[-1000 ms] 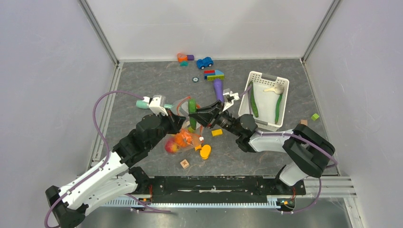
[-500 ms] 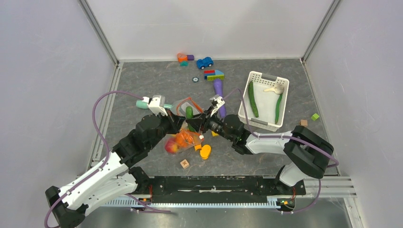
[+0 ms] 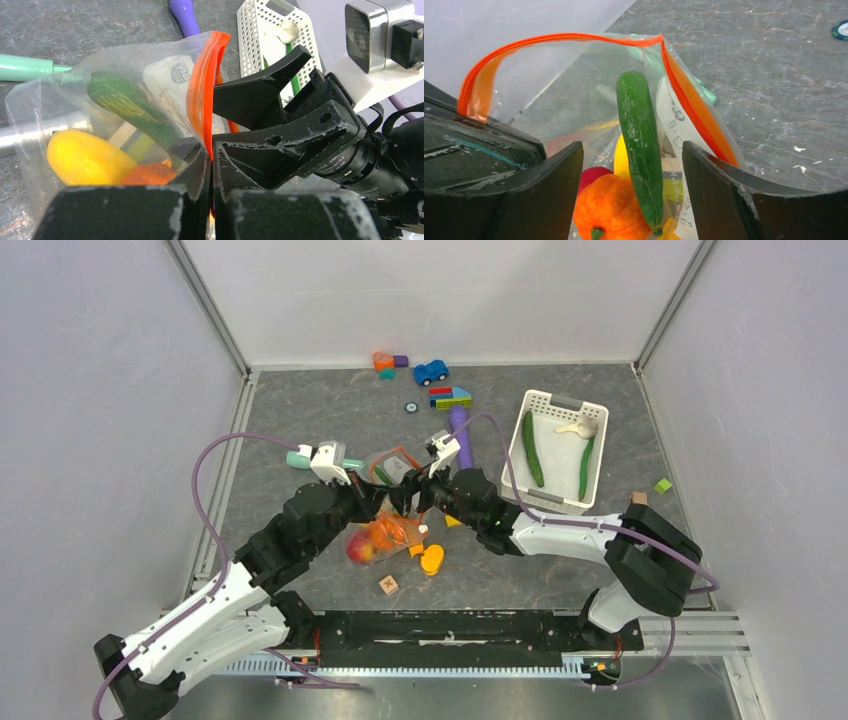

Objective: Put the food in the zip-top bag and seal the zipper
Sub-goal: Place the fake vegetable in the zipper food storage bag, then pick up the fake vegetable from the bin, then place the fake vegetable in the zipper food storage bag, then pick up the fake vegetable from the bin.

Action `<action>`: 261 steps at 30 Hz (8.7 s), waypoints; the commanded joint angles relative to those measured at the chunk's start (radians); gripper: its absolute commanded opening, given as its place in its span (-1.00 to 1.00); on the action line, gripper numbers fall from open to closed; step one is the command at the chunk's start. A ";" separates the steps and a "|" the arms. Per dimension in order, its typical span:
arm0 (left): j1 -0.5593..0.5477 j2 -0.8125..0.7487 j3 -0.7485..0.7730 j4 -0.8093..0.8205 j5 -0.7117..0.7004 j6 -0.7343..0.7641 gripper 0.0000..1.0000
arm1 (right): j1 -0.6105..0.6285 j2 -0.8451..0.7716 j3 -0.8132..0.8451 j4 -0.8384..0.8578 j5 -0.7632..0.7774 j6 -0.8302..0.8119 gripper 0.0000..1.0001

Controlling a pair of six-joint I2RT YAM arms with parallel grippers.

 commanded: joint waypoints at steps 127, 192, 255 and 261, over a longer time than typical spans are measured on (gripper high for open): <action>-0.007 0.104 0.031 0.136 0.496 0.223 -0.96 | -0.341 -0.174 0.371 -1.387 -0.865 -0.332 -0.88; -0.019 0.076 0.025 0.032 0.010 0.107 -0.94 | -0.596 -0.244 0.340 -1.051 0.468 -0.443 0.96; -0.020 0.163 0.039 0.049 0.036 0.100 -0.96 | -0.957 0.539 0.662 -0.873 0.232 -0.867 0.19; -0.019 0.164 0.040 0.050 0.037 0.099 -0.96 | -0.963 0.529 0.643 -0.884 0.082 -0.858 0.19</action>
